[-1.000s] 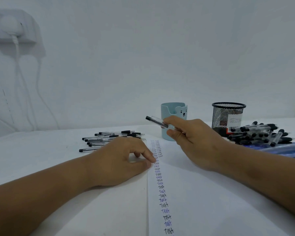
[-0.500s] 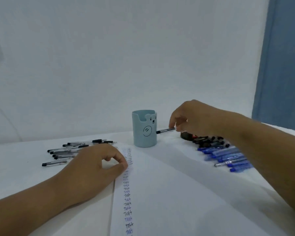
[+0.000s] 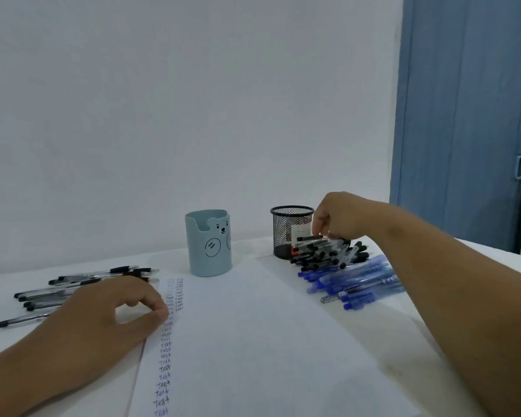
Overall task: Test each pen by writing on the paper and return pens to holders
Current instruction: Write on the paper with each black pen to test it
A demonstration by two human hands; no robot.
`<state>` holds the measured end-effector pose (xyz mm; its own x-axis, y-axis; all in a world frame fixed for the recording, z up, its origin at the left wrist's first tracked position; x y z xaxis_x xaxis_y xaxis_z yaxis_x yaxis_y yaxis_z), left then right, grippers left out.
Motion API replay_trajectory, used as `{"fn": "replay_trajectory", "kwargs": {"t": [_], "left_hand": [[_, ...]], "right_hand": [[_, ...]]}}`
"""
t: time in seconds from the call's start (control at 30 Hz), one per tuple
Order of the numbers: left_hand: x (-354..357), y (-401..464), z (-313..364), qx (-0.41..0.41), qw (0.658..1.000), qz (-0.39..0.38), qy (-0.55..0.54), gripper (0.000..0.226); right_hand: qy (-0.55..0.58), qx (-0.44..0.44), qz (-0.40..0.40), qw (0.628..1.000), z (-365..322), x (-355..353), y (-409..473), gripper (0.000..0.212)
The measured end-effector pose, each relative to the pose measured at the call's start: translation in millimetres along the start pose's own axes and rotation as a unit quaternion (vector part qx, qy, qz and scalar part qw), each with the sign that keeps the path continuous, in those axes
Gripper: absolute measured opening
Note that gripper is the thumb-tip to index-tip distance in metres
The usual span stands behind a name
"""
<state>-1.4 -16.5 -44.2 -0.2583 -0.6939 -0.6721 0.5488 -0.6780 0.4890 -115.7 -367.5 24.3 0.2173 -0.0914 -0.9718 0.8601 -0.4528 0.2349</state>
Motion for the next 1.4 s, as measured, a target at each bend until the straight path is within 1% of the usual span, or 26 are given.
{"fn": "replay_trajectory", "kwargs": {"t": [0.1, 0.23, 0.3, 0.43, 0.53, 0.6, 0.7, 0.8, 0.9, 1.0, 1.07, 1.17, 1.3, 1.4], "left_hand": [[-0.2, 0.7, -2.2, 0.005, 1.000, 0.001, 0.001, 0.026], [-0.7, 2.2, -7.0, 0.003, 1.000, 0.002, 0.002, 0.024], [-0.2, 1.8, -6.3, 0.006, 1.000, 0.000, 0.004, 0.024], [-2.1, 2.2, -4.1, 0.018, 1.000, 0.002, 0.006, 0.024], [-5.2, 4.2, -3.7, 0.017, 1.000, 0.001, 0.008, 0.025], [-13.7, 4.9, -7.6, 0.019, 0.999, 0.013, 0.036, 0.027], [-26.8, 9.4, -15.5, 0.029, 0.993, 0.012, 0.118, 0.025], [-39.4, 10.4, -31.4, -0.019, 0.985, -0.027, 0.169, 0.012], [-48.6, 11.0, -46.9, -0.045, 0.983, -0.027, 0.177, 0.007], [-49.5, 11.7, -52.8, -0.044, 0.986, -0.034, 0.160, 0.011], [-55.9, 12.9, -55.6, -0.042, 0.987, -0.011, 0.155, 0.012], [-61.6, 14.3, -63.2, -0.039, 0.978, 0.001, 0.203, 0.013], [-60.7, 11.2, -72.5, -0.070, 0.972, -0.012, 0.223, 0.019], [-60.7, 13.2, -57.6, -0.042, 0.967, 0.001, 0.252, 0.015]], "right_hand": [[0.009, -0.008, 0.002, 1.000, -3.1, 0.6, 0.9, 0.044], [-0.007, -0.011, 0.018, 1.000, -7.7, 3.0, 2.9, 0.053], [-0.012, -0.009, 0.023, 1.000, -7.9, 4.2, 3.1, 0.053], [-0.030, -0.001, 0.060, 0.998, -21.6, -10.6, -4.4, 0.040], [-0.073, -0.017, 0.086, 0.993, -63.5, -24.2, -17.1, 0.028], [-0.071, -0.049, 0.092, 0.992, -102.1, -21.6, -26.0, 0.024], [-0.035, -0.123, 0.105, 0.986, -155.1, -4.9, -43.8, 0.021], [-0.009, -0.200, 0.096, 0.975, -202.0, 20.1, -59.4, 0.023], [-0.004, -0.253, 0.109, 0.961, -228.3, 35.8, -70.2, 0.022], [0.005, -0.273, 0.129, 0.953, -234.9, 40.8, -74.9, 0.022], [0.008, -0.278, 0.138, 0.951, -235.3, 41.3, -74.5, 0.021], [0.006, -0.274, 0.142, 0.951, -232.3, 41.7, -69.8, 0.019], [0.010, -0.273, 0.144, 0.951, -230.3, 42.9, -68.8, 0.018], [0.023, -0.266, 0.157, 0.951, -230.2, 40.8, -70.1, 0.017]]}}
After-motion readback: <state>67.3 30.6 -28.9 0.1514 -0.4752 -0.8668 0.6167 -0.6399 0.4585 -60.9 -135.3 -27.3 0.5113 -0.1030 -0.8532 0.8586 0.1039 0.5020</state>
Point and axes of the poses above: each hand's wrist, its own y-axis towards the middle knuckle, its own x-axis out of the palm, z = x × y, the point moved 9 cm from there along y, towards the middle knuckle, and after that the axes turned 9 degrees about -y, right-handed, at the moved point
